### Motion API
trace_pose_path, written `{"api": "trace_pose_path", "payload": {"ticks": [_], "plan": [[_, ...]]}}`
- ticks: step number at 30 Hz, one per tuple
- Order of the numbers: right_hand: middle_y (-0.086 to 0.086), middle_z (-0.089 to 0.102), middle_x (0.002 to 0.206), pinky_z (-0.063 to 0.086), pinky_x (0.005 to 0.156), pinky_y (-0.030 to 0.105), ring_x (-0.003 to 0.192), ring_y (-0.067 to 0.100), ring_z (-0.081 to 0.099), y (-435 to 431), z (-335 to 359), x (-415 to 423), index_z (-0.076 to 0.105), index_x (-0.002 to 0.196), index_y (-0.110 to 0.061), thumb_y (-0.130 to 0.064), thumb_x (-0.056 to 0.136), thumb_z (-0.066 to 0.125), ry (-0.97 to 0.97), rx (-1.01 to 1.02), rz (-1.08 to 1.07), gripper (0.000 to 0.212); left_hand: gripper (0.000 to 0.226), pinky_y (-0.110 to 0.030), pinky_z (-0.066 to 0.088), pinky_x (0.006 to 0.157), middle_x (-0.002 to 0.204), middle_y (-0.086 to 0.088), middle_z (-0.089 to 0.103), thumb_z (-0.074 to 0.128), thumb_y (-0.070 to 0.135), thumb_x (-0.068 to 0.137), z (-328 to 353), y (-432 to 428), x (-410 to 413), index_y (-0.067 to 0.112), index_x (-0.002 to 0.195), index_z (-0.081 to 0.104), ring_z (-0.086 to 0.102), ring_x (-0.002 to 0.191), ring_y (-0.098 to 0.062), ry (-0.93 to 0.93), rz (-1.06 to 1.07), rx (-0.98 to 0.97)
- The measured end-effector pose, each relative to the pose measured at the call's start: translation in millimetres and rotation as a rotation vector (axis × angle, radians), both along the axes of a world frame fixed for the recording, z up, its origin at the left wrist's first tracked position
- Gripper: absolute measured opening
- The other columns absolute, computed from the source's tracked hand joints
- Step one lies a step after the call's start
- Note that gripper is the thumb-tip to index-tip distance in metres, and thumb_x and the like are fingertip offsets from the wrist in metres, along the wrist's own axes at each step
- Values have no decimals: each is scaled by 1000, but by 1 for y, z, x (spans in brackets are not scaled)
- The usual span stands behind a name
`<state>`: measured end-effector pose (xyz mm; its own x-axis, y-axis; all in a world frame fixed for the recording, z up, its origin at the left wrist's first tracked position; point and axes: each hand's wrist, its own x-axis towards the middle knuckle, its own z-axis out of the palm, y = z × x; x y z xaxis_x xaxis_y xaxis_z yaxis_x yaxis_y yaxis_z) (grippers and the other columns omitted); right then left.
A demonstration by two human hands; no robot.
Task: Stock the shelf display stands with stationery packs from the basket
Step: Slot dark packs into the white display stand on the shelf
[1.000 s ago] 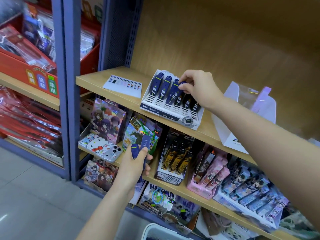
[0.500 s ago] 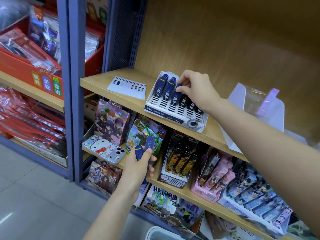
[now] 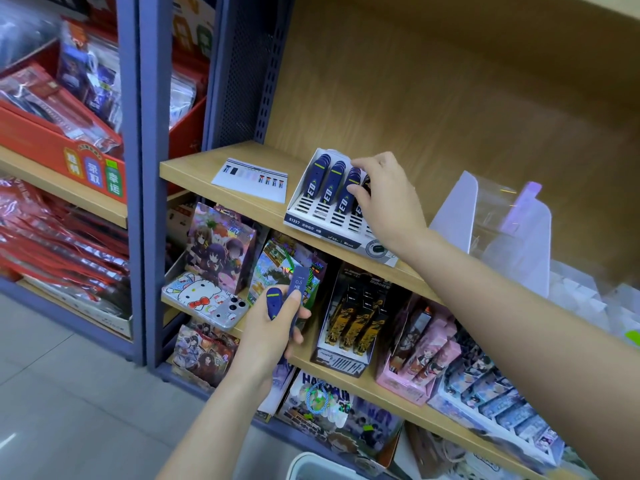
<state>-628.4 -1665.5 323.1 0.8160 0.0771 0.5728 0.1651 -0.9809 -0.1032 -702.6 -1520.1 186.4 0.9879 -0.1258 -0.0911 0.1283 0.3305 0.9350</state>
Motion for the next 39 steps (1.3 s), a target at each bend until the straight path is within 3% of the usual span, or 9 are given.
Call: {"api": "trace_pose_path", "payload": {"ticks": [3,9,15,18,21,24,28,33,39], "plan": [[-1,50,112,43,80,31,87,12,50,9,-15,-26,53,119,-13,-21,99,46,-31,126,117,23,7,-18,26,34,75,0,64,51,24,97,2,1,-1,26,101,56,39,40,-7,-59,-30,-14],[-8,58,90,43,72,18,72,2,53,18,-49,-71,62,107,-18,-29,96,52,390,218,186,19,15,-17,19,37,71,5,64,49,26,97,4,0,0,20,107,59,28,36,-8,-189,-127,41],[11,66,83,56,62,20,63,9,67,6,-43,-98,60,91,-14,-14,94,56,455,846,168,5,24,-21,30,44,77,-3,50,52,25,92,7,-2,-4,8,108,43,38,50,-9,-61,-184,-209],[14,68,89,55,65,17,69,10,70,-2,-43,-114,59,95,-10,-13,95,55,455,1033,134,5,20,-22,36,49,87,-7,55,52,18,92,7,-3,-7,5,108,54,42,55,-9,-80,-194,-201],[12,69,85,55,65,16,69,10,70,-9,-46,-130,59,96,-8,-10,93,57,504,1066,104,4,14,-21,32,49,72,-10,51,52,17,94,7,-7,-15,8,94,62,39,50,-11,-148,-179,-99],[11,67,86,55,64,16,68,9,68,-15,-48,-145,60,97,-9,-5,89,61,530,1070,97,9,13,-19,29,45,54,3,49,51,15,95,10,-13,-22,7,91,60,34,44,-10,-209,-144,-30],[5,71,79,52,63,13,67,6,67,-30,-42,-160,65,97,-9,-8,87,63,437,1127,86,10,7,-19,31,43,60,5,57,49,9,96,21,-22,-31,10,101,54,36,46,-9,-240,-175,-9],[-1,70,77,53,66,15,66,5,65,-72,-11,-163,67,90,-17,-11,91,58,161,1091,87,11,11,-22,34,48,68,-9,47,37,1,97,34,-43,-27,10,90,40,37,46,-14,-198,-181,69],[2,64,84,51,66,12,60,-4,60,-155,41,-133,63,99,-9,-7,94,52,-274,678,-115,12,8,-18,33,44,71,1,57,42,17,100,68,-72,-14,21,100,49,40,45,-7,-461,-157,197]]}}
